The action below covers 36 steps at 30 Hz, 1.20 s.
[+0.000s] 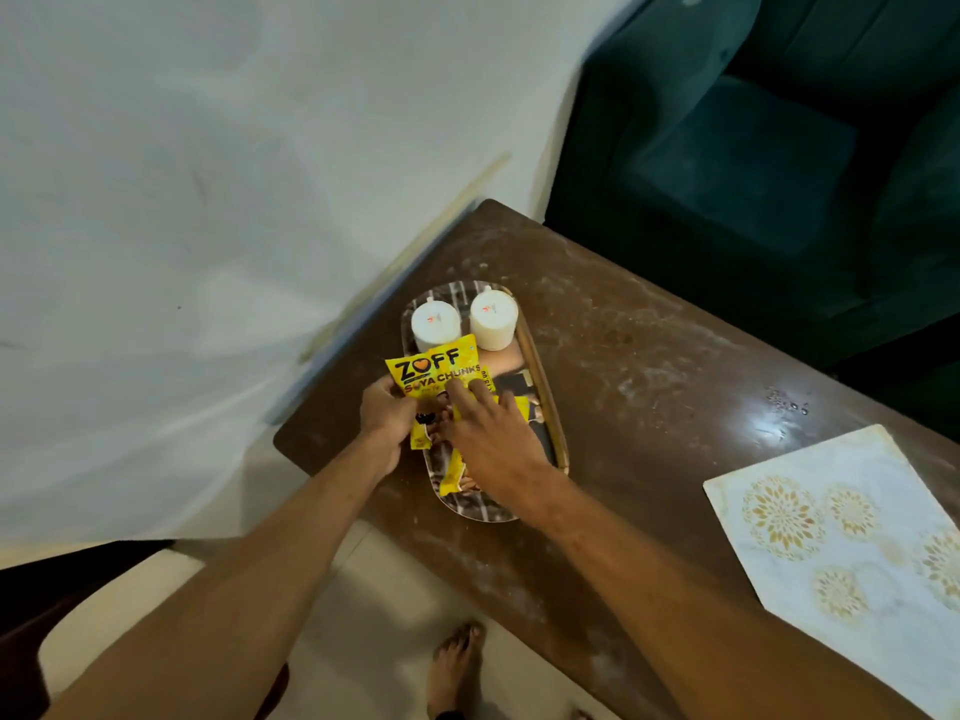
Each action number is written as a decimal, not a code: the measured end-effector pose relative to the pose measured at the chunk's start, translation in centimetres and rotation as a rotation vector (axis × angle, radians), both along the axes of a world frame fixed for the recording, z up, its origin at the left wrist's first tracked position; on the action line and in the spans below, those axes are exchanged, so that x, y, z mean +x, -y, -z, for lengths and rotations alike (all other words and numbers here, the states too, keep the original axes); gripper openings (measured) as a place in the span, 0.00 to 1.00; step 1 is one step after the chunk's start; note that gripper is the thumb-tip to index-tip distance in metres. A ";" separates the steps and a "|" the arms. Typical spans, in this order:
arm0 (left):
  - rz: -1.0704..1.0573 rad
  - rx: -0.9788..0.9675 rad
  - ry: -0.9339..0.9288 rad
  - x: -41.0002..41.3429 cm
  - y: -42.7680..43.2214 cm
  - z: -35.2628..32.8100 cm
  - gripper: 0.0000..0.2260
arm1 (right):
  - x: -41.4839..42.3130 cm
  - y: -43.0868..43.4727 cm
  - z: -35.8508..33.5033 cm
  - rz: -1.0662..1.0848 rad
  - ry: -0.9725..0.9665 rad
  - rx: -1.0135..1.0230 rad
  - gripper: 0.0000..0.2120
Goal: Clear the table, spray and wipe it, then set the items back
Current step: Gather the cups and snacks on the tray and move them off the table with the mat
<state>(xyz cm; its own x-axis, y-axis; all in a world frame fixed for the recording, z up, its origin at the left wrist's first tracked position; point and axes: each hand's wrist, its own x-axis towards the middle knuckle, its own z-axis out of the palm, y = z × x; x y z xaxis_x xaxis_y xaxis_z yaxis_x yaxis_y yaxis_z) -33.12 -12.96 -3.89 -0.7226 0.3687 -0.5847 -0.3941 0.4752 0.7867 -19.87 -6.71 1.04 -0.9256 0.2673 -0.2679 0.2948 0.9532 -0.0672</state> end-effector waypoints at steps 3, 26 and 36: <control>0.035 -0.014 -0.021 -0.3 -0.2 0.7 0.13 | 1.8 0.4 1.8 0.283 -0.266 -0.264 0.43; 0.282 0.049 0.110 0.4 -2.5 -0.5 0.17 | 6.4 -1.4 4.4 1.227 -0.625 -1.132 0.22; 0.237 0.034 0.196 0.0 -2.5 0.3 0.15 | 6.0 -1.5 5.3 1.200 -0.564 -1.186 0.25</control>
